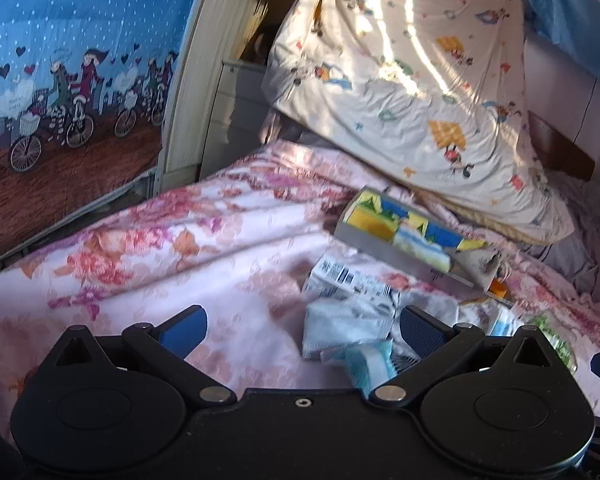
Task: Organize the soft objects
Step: 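Move both tools back toward the milk carton and face mask, then grasp the teal-and-white packet with the left tool while the right tool grasps the white textured sponge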
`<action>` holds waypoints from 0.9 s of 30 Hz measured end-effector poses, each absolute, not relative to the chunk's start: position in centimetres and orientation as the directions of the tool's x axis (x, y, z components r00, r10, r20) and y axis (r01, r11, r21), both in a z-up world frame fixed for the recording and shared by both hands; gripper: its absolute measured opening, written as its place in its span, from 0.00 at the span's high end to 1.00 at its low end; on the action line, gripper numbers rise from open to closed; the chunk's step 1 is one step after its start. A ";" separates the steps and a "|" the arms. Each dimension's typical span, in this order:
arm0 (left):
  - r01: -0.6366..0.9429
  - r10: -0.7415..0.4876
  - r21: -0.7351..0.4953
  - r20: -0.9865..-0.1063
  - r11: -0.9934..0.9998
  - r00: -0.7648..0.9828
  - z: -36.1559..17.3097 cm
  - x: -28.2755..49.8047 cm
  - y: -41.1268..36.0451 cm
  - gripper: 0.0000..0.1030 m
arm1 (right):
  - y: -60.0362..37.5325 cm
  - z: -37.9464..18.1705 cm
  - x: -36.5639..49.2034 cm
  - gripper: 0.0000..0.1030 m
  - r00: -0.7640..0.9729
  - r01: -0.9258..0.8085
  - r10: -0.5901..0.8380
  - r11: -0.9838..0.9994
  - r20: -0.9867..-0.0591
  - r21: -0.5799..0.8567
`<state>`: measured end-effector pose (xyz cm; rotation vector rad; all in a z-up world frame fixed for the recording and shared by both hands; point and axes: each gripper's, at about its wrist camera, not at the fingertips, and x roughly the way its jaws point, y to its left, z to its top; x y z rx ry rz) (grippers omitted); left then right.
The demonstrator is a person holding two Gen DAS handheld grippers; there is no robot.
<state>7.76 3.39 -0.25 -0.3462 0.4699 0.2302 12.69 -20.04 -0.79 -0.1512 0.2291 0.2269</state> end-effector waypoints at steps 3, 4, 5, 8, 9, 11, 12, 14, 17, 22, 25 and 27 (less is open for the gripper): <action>-0.298 0.135 -0.258 -0.504 0.919 0.853 -0.8 8.0 3.3 0.01 | -19.6 -1.2 13.1 0.00 0.938 -0.251 0.205 0.957 -0.278 -0.142; -0.298 0.135 -0.252 -0.512 0.921 0.849 -1.0 8.1 3.2 0.01 | -19.6 -1.2 13.0 0.00 0.935 -0.249 0.197 0.956 -0.293 -0.153; -0.299 0.135 -0.246 -0.518 0.922 0.844 -1.1 8.2 3.1 0.01 | -19.5 -1.4 13.1 0.00 0.932 -0.247 0.189 0.956 -0.310 -0.160; -0.292 0.128 -0.233 -0.538 0.928 0.833 -1.5 8.4 2.9 0.01 | -19.3 -1.9 13.7 0.00 0.920 -0.243 0.175 0.956 -0.351 -0.162; -0.290 0.124 -0.229 -0.545 0.929 0.829 -1.6 8.4 2.8 0.01 | -19.2 -2.1 13.8 0.01 0.916 -0.242 0.172 0.957 -0.362 -0.159; -0.285 0.117 -0.224 -0.557 0.932 0.822 -1.8 8.6 2.7 0.01 | -19.3 -2.3 13.9 0.00 0.906 -0.242 0.168 0.958 -0.388 -0.151; -0.282 0.113 -0.222 -0.563 0.933 0.818 -1.9 8.6 2.6 0.01 | -19.4 -2.4 14.2 0.00 0.901 -0.243 0.167 0.959 -0.400 -0.148; -0.280 0.108 -0.219 -0.576 0.935 0.810 -2.1 8.7 2.5 0.01 | -19.3 -2.6 14.6 0.00 0.888 -0.246 0.162 0.958 -0.430 -0.147; -0.272 0.098 -0.208 -0.597 0.939 0.796 -2.4 8.9 2.3 0.01 | -19.2 -3.1 15.1 0.01 0.868 -0.255 0.162 0.956 -0.470 -0.142; -0.241 0.077 -0.184 -0.621 0.953 0.780 -2.8 9.3 1.7 0.01 | -19.2 -3.8 15.7 0.01 0.827 -0.280 0.176 0.953 -0.535 -0.119; -0.225 0.071 -0.165 -0.637 0.960 0.768 -3.1 9.6 1.4 0.01 | -19.2 -4.2 16.1 0.01 0.804 -0.292 0.186 0.951 -0.565 -0.102; -0.220 0.068 -0.159 -0.644 0.962 0.762 -3.3 9.8 1.3 0.01 | -19.1 -4.4 16.5 0.01 0.794 -0.290 0.181 0.952 -0.580 -0.100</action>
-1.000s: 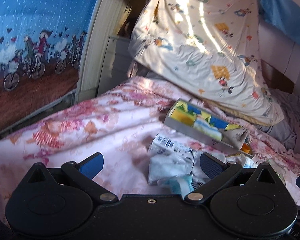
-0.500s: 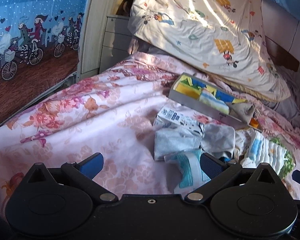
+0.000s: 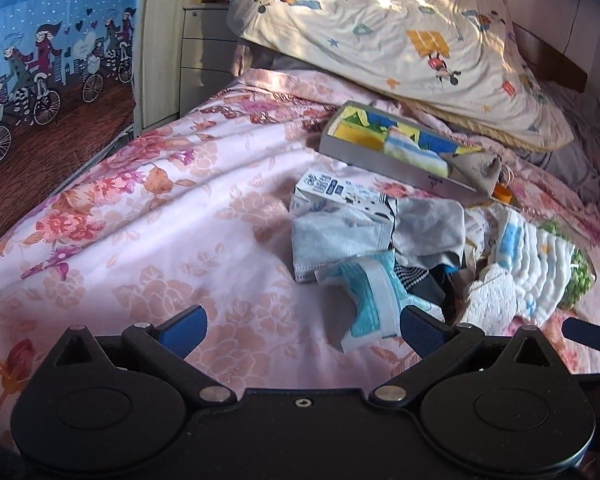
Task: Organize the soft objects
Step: 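Grasp the teal-and-white packet with the left tool while the right tool grasps the white textured sponge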
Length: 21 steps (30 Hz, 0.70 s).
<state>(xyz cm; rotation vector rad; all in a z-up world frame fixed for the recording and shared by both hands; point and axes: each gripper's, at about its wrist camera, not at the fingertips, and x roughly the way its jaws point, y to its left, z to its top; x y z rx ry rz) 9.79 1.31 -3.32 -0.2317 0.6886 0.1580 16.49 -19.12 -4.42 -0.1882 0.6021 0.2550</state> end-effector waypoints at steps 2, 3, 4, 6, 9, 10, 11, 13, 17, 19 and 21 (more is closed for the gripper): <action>-0.222 0.064 -0.164 -0.653 0.961 0.755 -3.5 10.0 1.3 0.01 | -19.1 -4.7 16.9 0.01 0.786 -0.287 0.177 0.953 -0.592 -0.096; -0.224 0.061 -0.168 -0.657 0.960 0.752 -3.5 10.1 1.4 0.01 | -19.1 -4.8 17.0 0.01 0.782 -0.285 0.174 0.954 -0.598 -0.095; -0.227 0.059 -0.173 -0.659 0.958 0.750 -3.6 10.3 1.4 0.01 | -19.1 -4.9 17.1 0.01 0.778 -0.281 0.170 0.955 -0.605 -0.093; -0.238 0.058 -0.184 -0.664 0.954 0.746 -3.7 10.9 1.5 0.01 | -19.3 -5.0 17.3 0.01 0.774 -0.266 0.159 0.960 -0.613 -0.087; -0.242 0.041 -0.212 -0.666 0.947 0.744 -3.9 12.0 1.5 0.01 | -19.9 -5.2 17.9 0.01 0.768 -0.235 0.151 0.970 -0.622 -0.055; -0.241 0.038 -0.218 -0.661 0.946 0.749 -4.0 12.4 1.4 0.01 | -20.1 -5.3 18.2 0.01 0.766 -0.224 0.148 0.974 -0.625 -0.043; -0.238 0.034 -0.225 -0.656 0.945 0.754 -4.0 12.8 1.3 0.01 | -20.3 -5.5 18.4 0.01 0.764 -0.213 0.146 0.976 -0.628 -0.032; -0.227 0.013 -0.246 -0.651 0.942 0.759 -4.2 13.6 1.2 0.01 | -20.6 -5.8 19.0 0.01 0.758 -0.195 0.147 0.981 -0.635 -0.007; -0.220 -0.029 -0.295 -0.654 0.930 0.756 -4.9 14.7 1.2 0.01 | -20.9 -6.6 20.1 0.01 0.746 -0.168 0.157 0.985 -0.647 0.044; -0.228 -0.048 -0.328 -0.657 0.917 0.752 -5.3 15.0 1.4 0.01 | -21.0 -7.0 20.6 0.01 0.748 -0.158 0.157 0.986 -0.645 0.057; -0.246 -0.055 -0.351 -0.663 0.904 0.746 -5.7 15.3 1.6 0.01 | -21.0 -7.2 21.0 0.01 0.745 -0.147 0.151 0.987 -0.649 0.061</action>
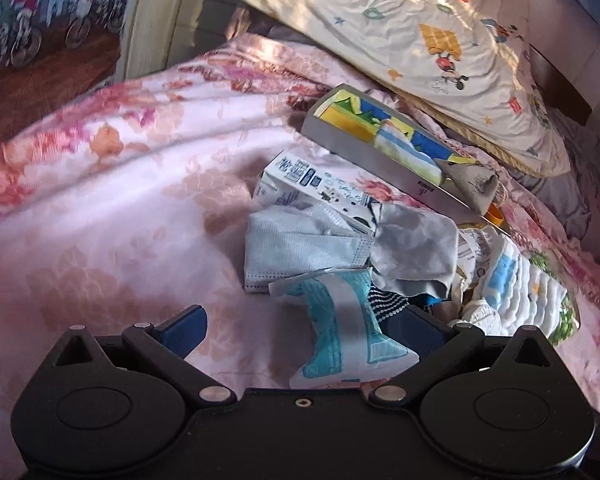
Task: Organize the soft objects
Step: 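Grasp the teal-and-white packet with the left tool while the right tool grasps the white textured sponge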
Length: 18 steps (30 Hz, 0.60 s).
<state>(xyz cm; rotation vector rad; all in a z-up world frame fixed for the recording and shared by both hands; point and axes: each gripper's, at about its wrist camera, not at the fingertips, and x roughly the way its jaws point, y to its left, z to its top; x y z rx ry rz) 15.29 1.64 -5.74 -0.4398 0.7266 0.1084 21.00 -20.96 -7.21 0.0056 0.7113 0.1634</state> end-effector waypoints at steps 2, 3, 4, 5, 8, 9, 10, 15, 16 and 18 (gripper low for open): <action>-0.259 -0.064 -0.374 -0.666 0.890 0.743 -6.1 15.6 1.9 0.01 | -20.9 -7.3 21.3 0.01 0.744 -0.146 0.163 0.986 -0.648 0.081; -0.261 -0.068 -0.382 -0.666 0.886 0.743 -6.2 15.7 2.0 0.01 | -20.9 -7.3 21.5 0.01 0.743 -0.144 0.169 0.985 -0.647 0.092; -0.265 -0.065 -0.385 -0.663 0.884 0.746 -6.3 15.8 2.0 0.01 | -20.8 -7.3 21.6 0.01 0.741 -0.142 0.175 0.984 -0.648 0.103; -0.267 -0.062 -0.386 -0.660 0.883 0.749 -6.4 15.8 2.0 0.01 | -20.7 -7.4 21.9 0.01 0.737 -0.143 0.183 0.983 -0.651 0.115; -0.266 -0.076 -0.404 -0.657 0.875 0.750 -6.6 16.0 2.1 0.01 | -20.3 -7.6 22.6 0.01 0.725 -0.136 0.185 0.983 -0.664 0.125; -0.268 -0.078 -0.411 -0.656 0.872 0.751 -6.7 16.0 2.2 0.01 | -20.1 -7.7 22.8 0.01 0.723 -0.129 0.172 0.985 -0.669 0.114; -0.272 -0.079 -0.415 -0.656 0.868 0.750 -6.8 16.0 2.2 0.02 | -19.9 -7.8 23.0 0.01 0.722 -0.124 0.159 0.987 -0.673 0.101; -0.290 -0.078 -0.425 -0.665 0.858 0.743 -7.3 15.9 2.3 0.02 | -18.8 -8.3 24.1 0.06 0.720 -0.105 0.117 0.993 -0.684 0.060; -0.291 -0.080 -0.425 -0.669 0.857 0.739 -7.4 16.0 2.3 0.02 | -18.7 -8.4 24.3 0.08 0.713 -0.104 0.115 0.993 -0.691 0.058; -0.289 -0.085 -0.423 -0.673 0.859 0.734 -7.5 16.0 2.2 0.03 | -18.6 -8.7 24.6 0.14 0.703 -0.102 0.115 0.993 -0.702 0.061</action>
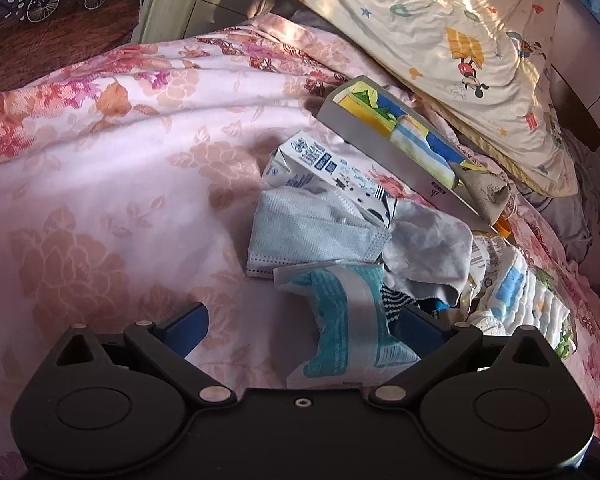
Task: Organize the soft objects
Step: 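Grasp the teal-and-white packet with the left tool while the right tool grasps the white textured sponge, then lift and carry the packet and sponge with both tools to the dinosaur tray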
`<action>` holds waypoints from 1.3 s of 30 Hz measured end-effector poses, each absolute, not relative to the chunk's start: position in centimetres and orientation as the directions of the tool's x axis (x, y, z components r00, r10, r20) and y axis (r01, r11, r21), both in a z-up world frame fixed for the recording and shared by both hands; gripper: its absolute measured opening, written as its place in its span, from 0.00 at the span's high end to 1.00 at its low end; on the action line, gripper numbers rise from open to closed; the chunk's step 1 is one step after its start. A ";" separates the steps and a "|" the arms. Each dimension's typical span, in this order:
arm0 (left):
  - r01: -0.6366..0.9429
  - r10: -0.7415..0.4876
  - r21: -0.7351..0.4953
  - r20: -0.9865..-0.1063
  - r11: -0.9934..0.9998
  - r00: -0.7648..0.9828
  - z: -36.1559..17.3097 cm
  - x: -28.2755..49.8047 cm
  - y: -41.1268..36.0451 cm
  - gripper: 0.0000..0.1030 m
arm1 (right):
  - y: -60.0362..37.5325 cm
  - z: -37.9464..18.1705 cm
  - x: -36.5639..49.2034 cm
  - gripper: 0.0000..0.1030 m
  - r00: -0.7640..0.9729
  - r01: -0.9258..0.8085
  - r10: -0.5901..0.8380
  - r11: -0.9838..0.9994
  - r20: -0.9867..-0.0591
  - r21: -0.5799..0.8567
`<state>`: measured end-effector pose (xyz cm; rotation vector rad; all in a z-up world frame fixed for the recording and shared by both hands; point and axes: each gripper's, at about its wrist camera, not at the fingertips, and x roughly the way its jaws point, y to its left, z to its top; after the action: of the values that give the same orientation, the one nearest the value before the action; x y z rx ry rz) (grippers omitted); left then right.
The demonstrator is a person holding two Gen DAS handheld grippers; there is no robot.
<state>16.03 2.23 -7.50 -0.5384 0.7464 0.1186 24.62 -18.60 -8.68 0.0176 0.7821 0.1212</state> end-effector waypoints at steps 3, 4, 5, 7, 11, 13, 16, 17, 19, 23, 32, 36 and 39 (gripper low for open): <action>-0.276 -0.094 -0.427 -0.668 0.861 0.738 -7.6 15.9 2.1 0.07 | -18.6 -9.0 25.1 0.15 0.685 -0.099 0.120 0.993 -0.718 0.071; -0.270 -0.099 -0.428 -0.666 0.862 0.740 -7.6 15.9 2.1 0.09 | -18.6 -9.2 25.1 0.15 0.682 -0.098 0.122 0.992 -0.721 0.076; -0.263 -0.104 -0.430 -0.663 0.864 0.742 -7.6 15.9 2.0 0.10 | -18.7 -9.3 25.1 0.15 0.681 -0.099 0.125 0.992 -0.722 0.078; -0.251 -0.112 -0.434 -0.656 0.865 0.746 -7.7 15.8 2.0 0.15 | -18.6 -9.4 25.2 0.15 0.678 -0.102 0.128 0.992 -0.724 0.080; -0.228 -0.132 -0.444 -0.645 0.867 0.753 -7.7 15.8 2.0 0.26 | -18.5 -9.6 25.4 0.21 0.672 -0.110 0.134 0.991 -0.728 0.081; -0.210 -0.150 -0.453 -0.637 0.866 0.756 -7.7 15.7 2.0 0.35 | -18.5 -9.6 25.2 0.31 0.676 -0.110 0.133 0.991 -0.725 0.079; -0.177 -0.170 -0.452 -0.627 0.874 0.761 -7.5 15.7 1.6 0.48 | -18.6 -9.5 25.1 0.42 0.680 -0.110 0.137 0.990 -0.720 0.084; -0.167 -0.174 -0.449 -0.624 0.878 0.762 -7.5 15.6 1.4 0.51 | -18.7 -9.5 25.0 0.46 0.682 -0.110 0.139 0.990 -0.718 0.087; -0.146 -0.185 -0.445 -0.618 0.883 0.764 -7.3 15.6 1.2 0.59 | -18.8 -9.4 24.8 0.52 0.686 -0.108 0.138 0.990 -0.714 0.087; -0.128 -0.192 -0.437 -0.615 0.891 0.765 -7.2 15.5 0.9 0.62 | -18.9 -9.3 24.4 0.59 0.695 -0.107 0.136 0.991 -0.706 0.086; -0.123 -0.189 -0.433 -0.608 0.893 0.771 -7.1 15.1 0.9 0.65 | -19.1 -8.9 23.7 0.60 0.713 -0.095 0.137 0.991 -0.688 0.098; -0.118 -0.186 -0.431 -0.599 0.894 0.778 -7.0 14.9 0.9 0.65 | -19.1 -8.7 23.5 0.60 0.723 -0.092 0.136 0.991 -0.678 0.101; -0.117 -0.181 -0.429 -0.591 0.896 0.786 -6.8 14.7 0.9 0.65 | -19.0 -8.5 23.2 0.60 0.732 -0.090 0.133 0.991 -0.668 0.098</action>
<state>14.67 0.93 -6.81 -0.4686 0.6719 -0.0362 23.21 -19.02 -8.52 0.0606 0.7394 0.1225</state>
